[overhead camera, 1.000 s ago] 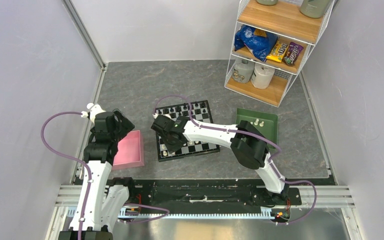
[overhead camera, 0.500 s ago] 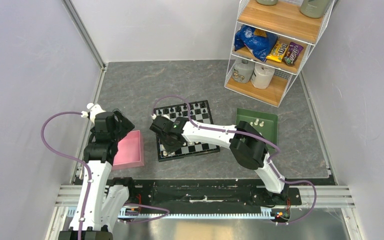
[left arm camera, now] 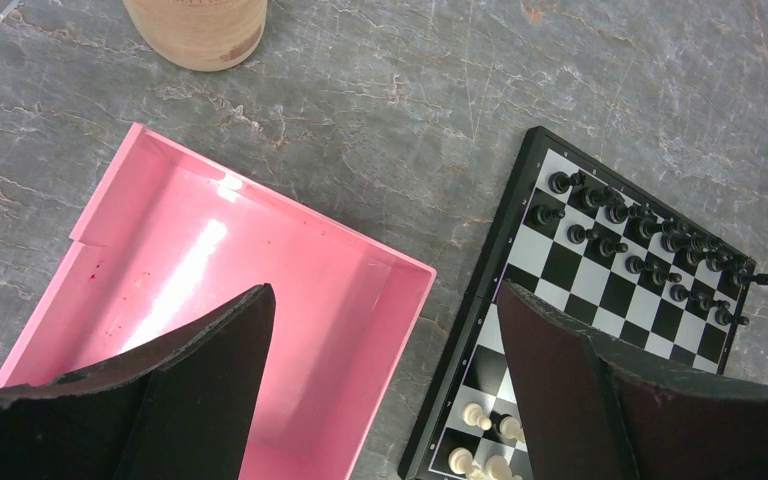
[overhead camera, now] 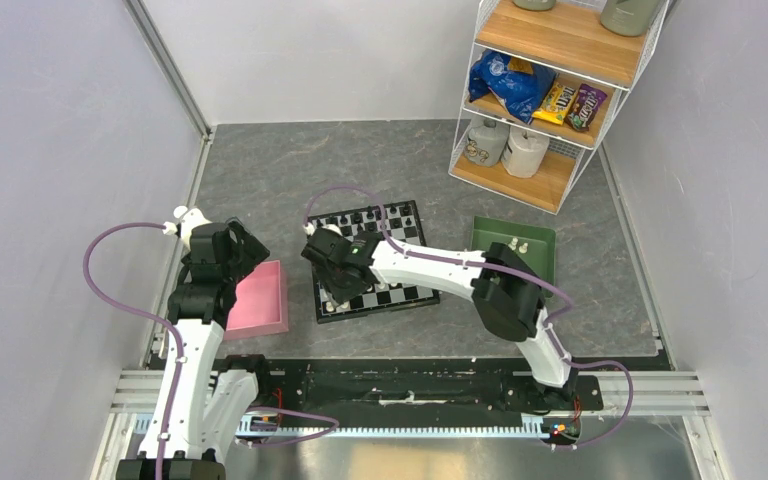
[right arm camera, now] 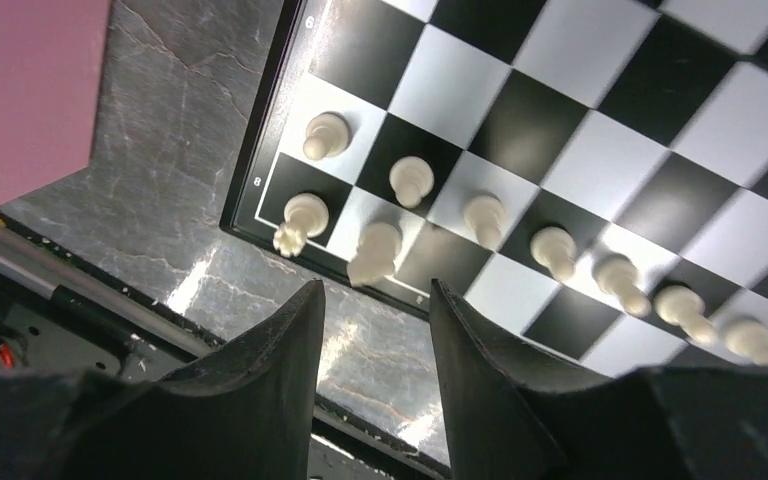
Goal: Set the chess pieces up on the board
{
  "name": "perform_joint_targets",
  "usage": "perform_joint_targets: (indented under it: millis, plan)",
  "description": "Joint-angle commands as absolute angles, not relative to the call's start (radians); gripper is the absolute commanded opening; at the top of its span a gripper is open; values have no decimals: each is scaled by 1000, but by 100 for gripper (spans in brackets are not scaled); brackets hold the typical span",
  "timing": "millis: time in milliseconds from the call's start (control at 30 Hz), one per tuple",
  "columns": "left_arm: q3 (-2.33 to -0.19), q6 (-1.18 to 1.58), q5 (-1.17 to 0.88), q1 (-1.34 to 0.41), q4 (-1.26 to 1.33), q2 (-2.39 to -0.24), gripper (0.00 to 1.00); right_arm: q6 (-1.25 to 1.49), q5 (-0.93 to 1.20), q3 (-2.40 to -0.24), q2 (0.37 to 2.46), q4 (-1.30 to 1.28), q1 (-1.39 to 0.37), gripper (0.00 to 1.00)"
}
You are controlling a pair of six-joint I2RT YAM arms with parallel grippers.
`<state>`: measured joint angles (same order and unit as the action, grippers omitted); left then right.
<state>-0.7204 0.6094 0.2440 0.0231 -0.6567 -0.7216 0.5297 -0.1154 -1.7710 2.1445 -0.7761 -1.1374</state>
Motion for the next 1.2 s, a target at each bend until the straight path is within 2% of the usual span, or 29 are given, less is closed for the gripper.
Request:
perform_joint_targets:
  millis: [0,167,233,433,733,1167]
  plan:
    - [-726,597,254,26,-640,-718,89,524,-204,-1741,1967,-777,-1142,51]
    - [-727,592,256,26,-643,-719,89,540,-312,-1653,1836,-782,-1120,53]
    - [-727,592,255,27,-644,-718,89,557,-356,-1611,1783,-787,-1093,57]
    - [-729,588,251,27,-649,-720,89,601,-433,-1441,1588,-792,-927,58]
    - [-726,593,248,27,-641,-728,89,575,-273,-1203,1382,-788,-520,56]
    - [-727,585,244,26,-644,-727,89,518,-64,-1082,1443,-752,-76,52]
